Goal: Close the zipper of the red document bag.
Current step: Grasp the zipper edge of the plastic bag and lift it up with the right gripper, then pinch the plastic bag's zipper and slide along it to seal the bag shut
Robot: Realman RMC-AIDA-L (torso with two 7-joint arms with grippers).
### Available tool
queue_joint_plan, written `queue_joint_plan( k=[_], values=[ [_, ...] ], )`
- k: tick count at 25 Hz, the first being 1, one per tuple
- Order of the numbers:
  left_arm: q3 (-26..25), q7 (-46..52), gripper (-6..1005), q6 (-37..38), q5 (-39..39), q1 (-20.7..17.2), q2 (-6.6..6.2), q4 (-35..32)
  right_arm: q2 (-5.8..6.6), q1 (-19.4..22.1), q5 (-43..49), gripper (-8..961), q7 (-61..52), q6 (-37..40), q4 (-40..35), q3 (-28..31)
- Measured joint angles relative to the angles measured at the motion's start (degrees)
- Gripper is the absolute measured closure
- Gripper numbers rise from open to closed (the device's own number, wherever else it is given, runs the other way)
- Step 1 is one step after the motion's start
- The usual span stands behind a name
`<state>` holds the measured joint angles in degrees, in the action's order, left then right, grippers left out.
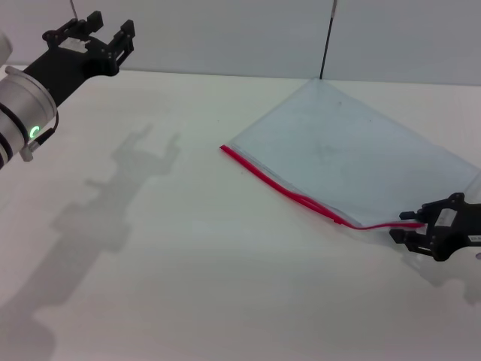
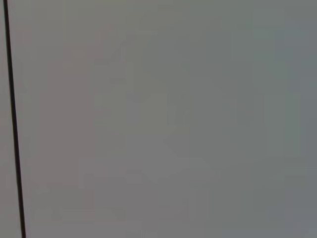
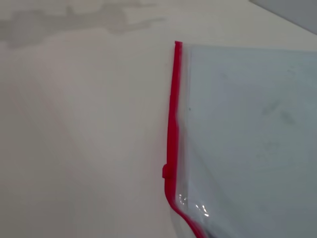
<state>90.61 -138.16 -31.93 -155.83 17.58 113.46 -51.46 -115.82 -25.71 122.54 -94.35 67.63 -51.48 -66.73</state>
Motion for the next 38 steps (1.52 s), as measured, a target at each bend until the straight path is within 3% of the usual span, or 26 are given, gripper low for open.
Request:
queue_joint_plan(
  k=[9, 20, 29, 35, 38],
  values=[
    [0.0, 0.0, 460, 0.2, 0.0, -0.08, 0.0, -0.25, 0.01, -0.31, -0.29, 715, -0.13, 0.13, -0.02, -0.03],
    [0.01, 0.27, 460, 0.2, 1.13, -0.03, -0.03, -0.56, -0.11, -0.63, -0.68, 781, -1.67, 0.5, -0.86, 3.29],
    [-0.09, 15.13, 461, -0.47, 14.16, 1.97, -2.61, -1.99, -0.53, -0.15, -3.93, 872, -3.64, 3.93, -6.94, 2.66],
    [-0.1, 27.15, 462, -2.78, 29.74, 4.37, -4.12, -3.86, -0.59, 1.15, -6.54, 901, -4.93, 7.3, -12.33, 2.43],
    [-0.38, 34.33, 462, -6.92, 36.13, 6.29, -5.57, -4.12, -0.63, 1.24, -6.56, 902, -6.27, 8.31, -14.4, 2.4]
  ],
)
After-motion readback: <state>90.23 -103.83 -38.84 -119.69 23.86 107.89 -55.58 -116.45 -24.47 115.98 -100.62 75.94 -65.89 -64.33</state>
